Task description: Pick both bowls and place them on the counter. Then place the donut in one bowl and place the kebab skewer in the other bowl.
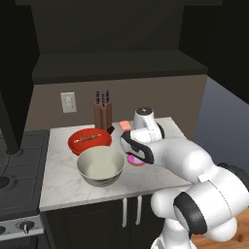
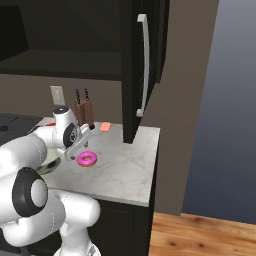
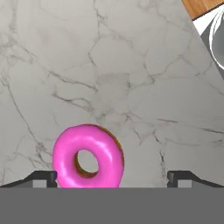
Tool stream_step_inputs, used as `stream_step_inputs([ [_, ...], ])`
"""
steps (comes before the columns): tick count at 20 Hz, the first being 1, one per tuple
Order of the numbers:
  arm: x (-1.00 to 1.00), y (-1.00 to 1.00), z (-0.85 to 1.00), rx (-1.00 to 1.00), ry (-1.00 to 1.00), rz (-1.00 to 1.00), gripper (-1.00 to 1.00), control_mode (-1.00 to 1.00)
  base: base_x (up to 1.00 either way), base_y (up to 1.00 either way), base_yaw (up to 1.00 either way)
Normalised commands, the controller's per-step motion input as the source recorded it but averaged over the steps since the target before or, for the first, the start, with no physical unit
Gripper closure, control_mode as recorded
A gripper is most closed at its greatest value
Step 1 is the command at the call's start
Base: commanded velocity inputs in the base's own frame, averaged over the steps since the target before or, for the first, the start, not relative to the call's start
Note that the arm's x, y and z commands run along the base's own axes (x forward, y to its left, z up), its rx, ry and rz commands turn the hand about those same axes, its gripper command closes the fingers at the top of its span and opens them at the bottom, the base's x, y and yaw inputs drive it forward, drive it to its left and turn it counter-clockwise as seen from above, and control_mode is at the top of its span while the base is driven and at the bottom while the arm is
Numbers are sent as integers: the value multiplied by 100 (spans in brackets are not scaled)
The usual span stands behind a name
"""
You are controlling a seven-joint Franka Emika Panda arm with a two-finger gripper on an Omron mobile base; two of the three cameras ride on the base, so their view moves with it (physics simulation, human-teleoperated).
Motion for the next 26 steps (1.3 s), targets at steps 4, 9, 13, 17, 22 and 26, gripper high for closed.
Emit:
stream_step_inputs([
  [4,-18,0,-10,0,0,-8,-100,-100,0,0,0],
  [9,-1,0,-11,0,6,-8,-100,-100,0,0,0],
  [13,1,5,-17,0,7,-5,-100,-100,0,0,0],
  [17,9,8,-15,0,6,-2,-100,-100,0,0,0],
  [22,0,12,-5,0,0,0,-100,-100,0,0,0],
  [26,-3,12,-9,0,0,0,-100,-100,0,0,0],
])
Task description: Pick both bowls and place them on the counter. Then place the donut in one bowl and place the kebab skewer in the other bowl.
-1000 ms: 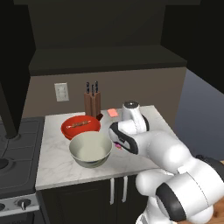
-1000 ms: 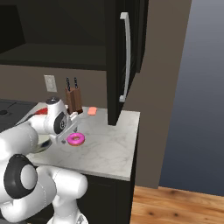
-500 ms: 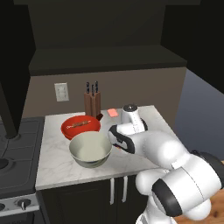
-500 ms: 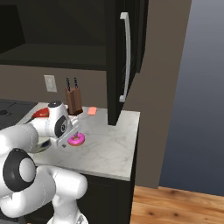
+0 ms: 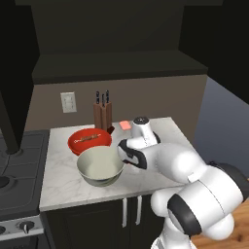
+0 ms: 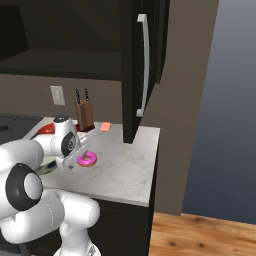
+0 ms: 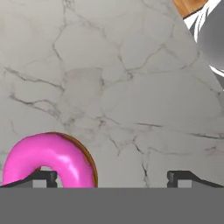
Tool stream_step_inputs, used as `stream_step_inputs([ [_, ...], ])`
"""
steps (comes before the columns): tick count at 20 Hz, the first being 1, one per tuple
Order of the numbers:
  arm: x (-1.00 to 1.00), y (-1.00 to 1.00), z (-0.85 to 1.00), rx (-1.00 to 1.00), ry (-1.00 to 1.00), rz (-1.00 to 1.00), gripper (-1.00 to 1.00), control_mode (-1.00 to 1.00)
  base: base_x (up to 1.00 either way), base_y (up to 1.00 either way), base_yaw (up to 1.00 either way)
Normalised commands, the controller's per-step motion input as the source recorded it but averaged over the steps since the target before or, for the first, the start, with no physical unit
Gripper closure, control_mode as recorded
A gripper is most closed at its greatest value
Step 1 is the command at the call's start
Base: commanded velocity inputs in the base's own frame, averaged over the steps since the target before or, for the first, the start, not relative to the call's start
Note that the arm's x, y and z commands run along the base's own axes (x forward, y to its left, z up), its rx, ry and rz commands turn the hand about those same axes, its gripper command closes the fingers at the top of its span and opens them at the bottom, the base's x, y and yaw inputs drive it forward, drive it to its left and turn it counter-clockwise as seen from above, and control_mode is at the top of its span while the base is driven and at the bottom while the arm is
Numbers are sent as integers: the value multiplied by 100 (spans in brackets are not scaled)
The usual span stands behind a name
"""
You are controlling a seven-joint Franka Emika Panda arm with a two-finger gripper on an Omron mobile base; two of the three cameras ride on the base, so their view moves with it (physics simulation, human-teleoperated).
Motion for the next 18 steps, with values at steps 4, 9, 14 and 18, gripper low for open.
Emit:
stream_step_inputs([
  [4,0,8,-16,0,2,-1,-100,-100,0,0,0],
  [9,8,0,-16,0,1,-3,-100,-100,0,0,0],
  [14,14,1,-7,0,0,-3,-100,-100,0,0,0],
  [18,8,5,-5,0,0,-2,-100,-100,0,0,0],
])
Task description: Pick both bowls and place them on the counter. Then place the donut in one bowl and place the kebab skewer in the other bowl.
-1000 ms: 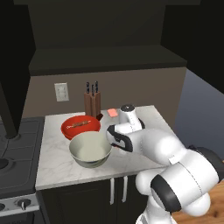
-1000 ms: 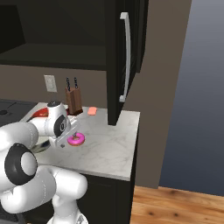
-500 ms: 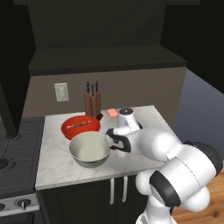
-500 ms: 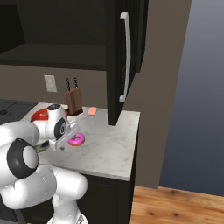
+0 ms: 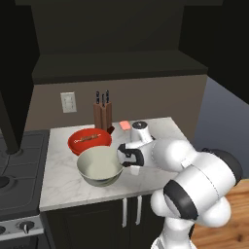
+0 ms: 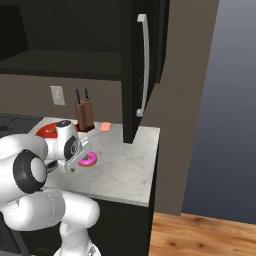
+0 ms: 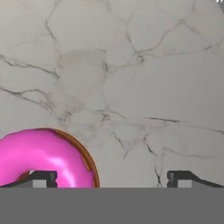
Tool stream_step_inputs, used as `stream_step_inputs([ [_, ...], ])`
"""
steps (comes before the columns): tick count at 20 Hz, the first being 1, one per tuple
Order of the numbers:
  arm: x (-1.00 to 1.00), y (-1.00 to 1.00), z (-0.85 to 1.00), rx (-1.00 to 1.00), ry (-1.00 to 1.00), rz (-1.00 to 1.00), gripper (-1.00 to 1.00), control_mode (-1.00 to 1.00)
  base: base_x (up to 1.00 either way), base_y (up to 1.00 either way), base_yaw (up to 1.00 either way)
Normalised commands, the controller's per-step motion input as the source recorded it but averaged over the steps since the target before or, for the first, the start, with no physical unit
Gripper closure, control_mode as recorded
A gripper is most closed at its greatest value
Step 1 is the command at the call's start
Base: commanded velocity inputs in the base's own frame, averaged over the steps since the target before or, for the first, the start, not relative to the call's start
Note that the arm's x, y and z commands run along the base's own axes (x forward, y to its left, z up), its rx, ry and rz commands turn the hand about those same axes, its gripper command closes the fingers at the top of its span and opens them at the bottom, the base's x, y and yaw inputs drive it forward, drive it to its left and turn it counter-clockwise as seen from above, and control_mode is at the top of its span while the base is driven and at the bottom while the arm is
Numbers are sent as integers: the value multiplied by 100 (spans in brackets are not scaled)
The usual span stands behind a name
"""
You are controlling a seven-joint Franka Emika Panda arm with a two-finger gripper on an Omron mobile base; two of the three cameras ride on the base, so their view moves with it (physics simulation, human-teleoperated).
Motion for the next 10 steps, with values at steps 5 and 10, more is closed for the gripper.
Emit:
stream_step_inputs([
  [5,8,5,-3,0,0,-1,-100,-100,0,0,0],
  [10,12,7,0,0,0,-1,-100,-100,0,0,0],
])
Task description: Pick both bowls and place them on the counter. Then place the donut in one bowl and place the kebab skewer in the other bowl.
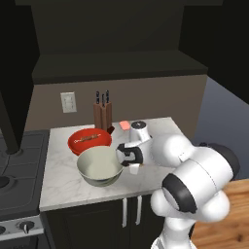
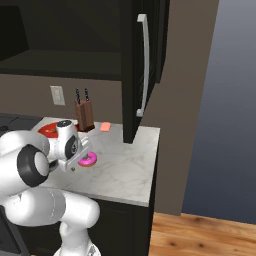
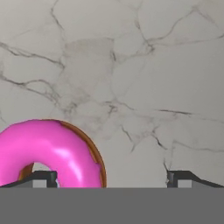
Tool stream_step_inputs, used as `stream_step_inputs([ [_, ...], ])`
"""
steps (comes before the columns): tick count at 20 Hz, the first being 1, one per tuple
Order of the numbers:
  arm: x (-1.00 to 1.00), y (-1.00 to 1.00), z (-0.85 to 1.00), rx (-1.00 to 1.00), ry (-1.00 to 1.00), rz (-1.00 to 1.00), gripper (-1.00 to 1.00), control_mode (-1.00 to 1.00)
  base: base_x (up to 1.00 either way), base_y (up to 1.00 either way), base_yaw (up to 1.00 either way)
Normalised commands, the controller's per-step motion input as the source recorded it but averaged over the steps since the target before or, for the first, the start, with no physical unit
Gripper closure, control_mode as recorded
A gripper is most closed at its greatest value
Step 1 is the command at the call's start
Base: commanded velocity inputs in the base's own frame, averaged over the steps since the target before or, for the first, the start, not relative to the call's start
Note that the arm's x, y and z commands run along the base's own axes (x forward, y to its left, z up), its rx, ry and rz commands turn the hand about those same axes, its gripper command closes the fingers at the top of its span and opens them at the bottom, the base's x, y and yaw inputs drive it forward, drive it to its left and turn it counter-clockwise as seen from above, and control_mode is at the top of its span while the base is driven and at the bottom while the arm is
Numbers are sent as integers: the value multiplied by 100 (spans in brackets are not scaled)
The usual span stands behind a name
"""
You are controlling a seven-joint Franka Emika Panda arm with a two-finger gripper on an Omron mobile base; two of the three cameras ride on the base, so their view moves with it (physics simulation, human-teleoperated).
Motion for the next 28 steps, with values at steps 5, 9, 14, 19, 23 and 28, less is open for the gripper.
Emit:
stream_step_inputs([
  [5,18,4,0,0,0,-2,-100,-100,0,0,0],
  [9,17,8,-10,0,3,-3,-100,-100,0,0,0],
  [14,21,9,-16,0,3,-4,-100,-100,0,0,0],
  [19,19,7,-10,0,0,-3,-100,-100,0,0,0],
  [23,8,6,-12,0,0,-4,-100,-100,0,0,0],
  [28,1,12,-30,0,8,-5,-100,-100,0,0,0],
])
